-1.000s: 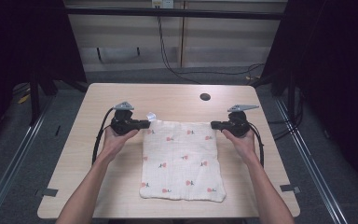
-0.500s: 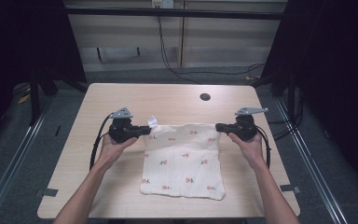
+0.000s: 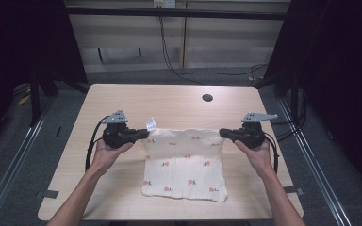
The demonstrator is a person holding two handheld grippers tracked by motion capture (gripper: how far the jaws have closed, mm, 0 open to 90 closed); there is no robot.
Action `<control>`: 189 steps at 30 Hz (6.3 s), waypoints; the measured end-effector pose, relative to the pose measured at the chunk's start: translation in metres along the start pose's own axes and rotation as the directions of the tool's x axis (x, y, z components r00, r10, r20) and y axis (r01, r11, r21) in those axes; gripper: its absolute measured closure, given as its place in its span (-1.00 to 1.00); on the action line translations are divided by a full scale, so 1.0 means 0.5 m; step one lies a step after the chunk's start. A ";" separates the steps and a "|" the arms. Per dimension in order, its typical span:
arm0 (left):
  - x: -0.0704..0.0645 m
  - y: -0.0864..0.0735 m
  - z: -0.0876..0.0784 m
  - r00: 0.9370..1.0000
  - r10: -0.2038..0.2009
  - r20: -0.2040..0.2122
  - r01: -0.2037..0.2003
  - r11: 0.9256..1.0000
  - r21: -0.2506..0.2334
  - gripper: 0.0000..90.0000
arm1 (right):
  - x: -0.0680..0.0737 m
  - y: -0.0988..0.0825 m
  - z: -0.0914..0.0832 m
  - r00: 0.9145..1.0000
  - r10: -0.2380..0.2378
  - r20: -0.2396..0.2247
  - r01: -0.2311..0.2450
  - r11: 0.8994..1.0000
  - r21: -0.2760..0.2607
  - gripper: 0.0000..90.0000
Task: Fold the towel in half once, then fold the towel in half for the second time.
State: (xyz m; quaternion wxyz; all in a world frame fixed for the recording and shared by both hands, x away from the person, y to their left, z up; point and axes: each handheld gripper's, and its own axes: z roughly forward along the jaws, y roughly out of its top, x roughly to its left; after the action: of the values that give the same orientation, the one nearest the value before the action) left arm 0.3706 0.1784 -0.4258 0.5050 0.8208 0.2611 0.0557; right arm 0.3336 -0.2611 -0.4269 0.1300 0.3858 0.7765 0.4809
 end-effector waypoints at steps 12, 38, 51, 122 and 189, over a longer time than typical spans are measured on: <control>-0.035 -0.031 -0.020 1.000 0.017 0.019 -0.018 0.998 0.056 0.90 | 0.040 -0.041 -0.026 1.000 -0.007 -0.020 0.007 1.000 0.022 0.93; -0.106 -0.095 -0.026 0.996 0.053 0.069 -0.065 0.983 0.173 0.90 | 0.136 -0.127 -0.066 0.996 -0.077 -0.056 0.082 0.992 0.098 0.93; -0.129 -0.149 -0.006 0.992 0.042 0.121 -0.069 0.972 0.227 0.82 | 0.143 -0.178 -0.060 0.996 -0.048 -0.073 0.059 0.984 0.165 0.89; -0.030 -0.142 0.025 0.997 -0.079 0.000 0.077 0.975 0.209 0.12 | 0.039 -0.106 0.011 0.997 -0.020 0.079 0.010 0.992 0.129 0.50; -0.022 -0.093 0.053 0.997 -0.065 -0.048 0.073 0.981 0.182 -0.05 | 0.422 -0.093 0.255 0.882 -0.344 -0.321 0.435 0.857 0.277 0.11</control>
State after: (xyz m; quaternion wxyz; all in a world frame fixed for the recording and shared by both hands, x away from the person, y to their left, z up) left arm 0.3532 0.1683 -0.4767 0.4234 0.8528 0.3040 0.0311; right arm 0.2432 -0.0371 -0.4948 0.0535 0.1691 0.9202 0.3489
